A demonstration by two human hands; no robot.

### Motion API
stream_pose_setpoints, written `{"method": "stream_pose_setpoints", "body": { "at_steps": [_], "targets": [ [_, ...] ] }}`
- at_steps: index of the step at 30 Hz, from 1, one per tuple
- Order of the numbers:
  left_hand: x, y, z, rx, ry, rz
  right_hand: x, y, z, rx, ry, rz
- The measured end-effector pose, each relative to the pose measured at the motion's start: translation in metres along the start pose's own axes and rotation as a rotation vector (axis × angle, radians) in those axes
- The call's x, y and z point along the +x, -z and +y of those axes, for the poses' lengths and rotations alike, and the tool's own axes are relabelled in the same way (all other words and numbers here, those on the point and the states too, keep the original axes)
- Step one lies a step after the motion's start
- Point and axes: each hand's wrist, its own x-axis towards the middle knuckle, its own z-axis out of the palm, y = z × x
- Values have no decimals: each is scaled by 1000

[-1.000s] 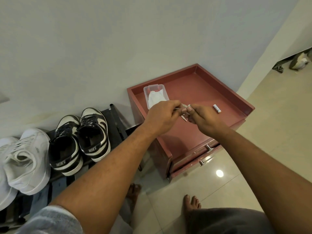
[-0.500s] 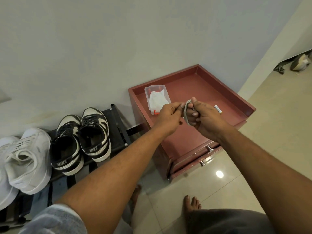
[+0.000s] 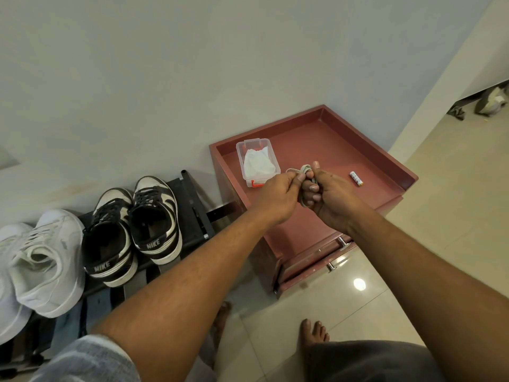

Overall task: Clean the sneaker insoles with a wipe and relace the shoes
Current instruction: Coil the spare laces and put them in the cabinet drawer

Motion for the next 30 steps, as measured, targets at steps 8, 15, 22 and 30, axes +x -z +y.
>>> {"method": "stream_pose_setpoints", "body": {
  "at_steps": [8, 15, 22, 30],
  "targets": [
    [-6, 5, 1, 260, -127, 48, -2, 0, -10, -136, -36, 18],
    [-7, 1, -1, 285, -49, 41, 5, -3, -5, -153, -74, 74],
    [-6, 1, -2, 173, -18, 77, 12, -1, -10, -4, -213, 92],
    [-2, 7, -7, 289, -35, 111, 15, 0, -6, -183, -171, 168]
  ]
}}
